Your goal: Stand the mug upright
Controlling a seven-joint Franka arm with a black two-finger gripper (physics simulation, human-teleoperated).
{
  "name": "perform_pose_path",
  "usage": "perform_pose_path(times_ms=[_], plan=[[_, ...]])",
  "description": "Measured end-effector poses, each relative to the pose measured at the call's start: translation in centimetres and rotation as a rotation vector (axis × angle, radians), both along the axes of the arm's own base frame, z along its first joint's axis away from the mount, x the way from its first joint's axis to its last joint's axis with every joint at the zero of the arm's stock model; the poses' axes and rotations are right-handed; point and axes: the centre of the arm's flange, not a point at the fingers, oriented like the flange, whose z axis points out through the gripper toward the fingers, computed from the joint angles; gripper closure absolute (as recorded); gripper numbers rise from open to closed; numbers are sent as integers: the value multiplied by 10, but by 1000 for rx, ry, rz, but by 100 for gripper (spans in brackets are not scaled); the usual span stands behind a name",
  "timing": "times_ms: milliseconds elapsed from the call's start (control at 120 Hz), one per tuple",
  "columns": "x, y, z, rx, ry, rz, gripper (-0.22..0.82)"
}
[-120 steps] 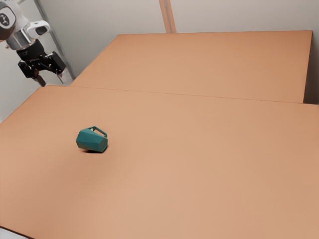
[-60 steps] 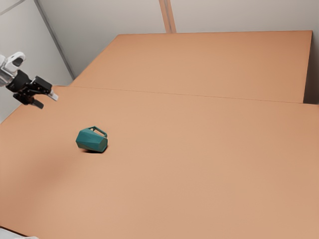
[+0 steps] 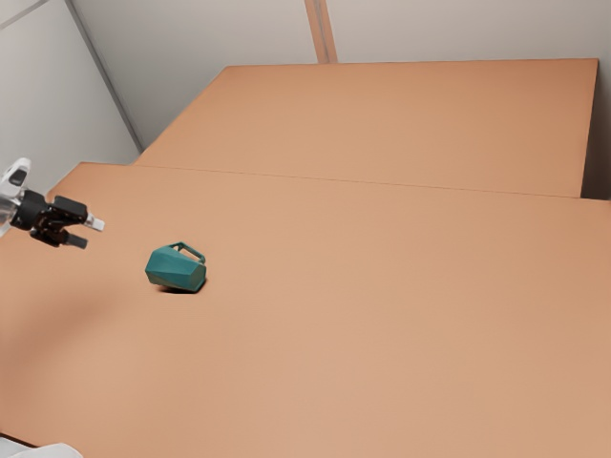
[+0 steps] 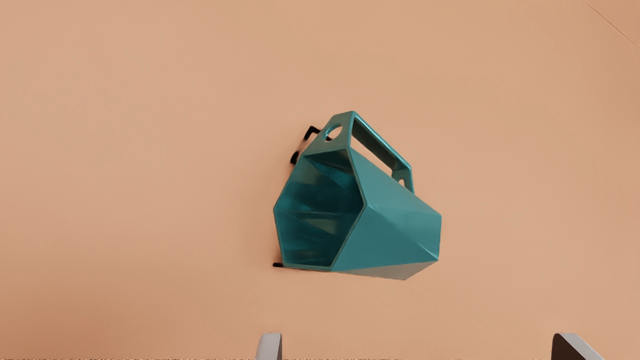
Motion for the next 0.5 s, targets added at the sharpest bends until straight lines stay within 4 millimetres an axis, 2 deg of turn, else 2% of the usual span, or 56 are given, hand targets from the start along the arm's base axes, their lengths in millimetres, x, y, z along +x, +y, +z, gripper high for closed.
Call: perform_pose_path(times_ms=[225, 500], plan=[[-1, 6, -41, -109, 20, -6, 2], [12, 7, -66, -163, 12, -24, 2]])
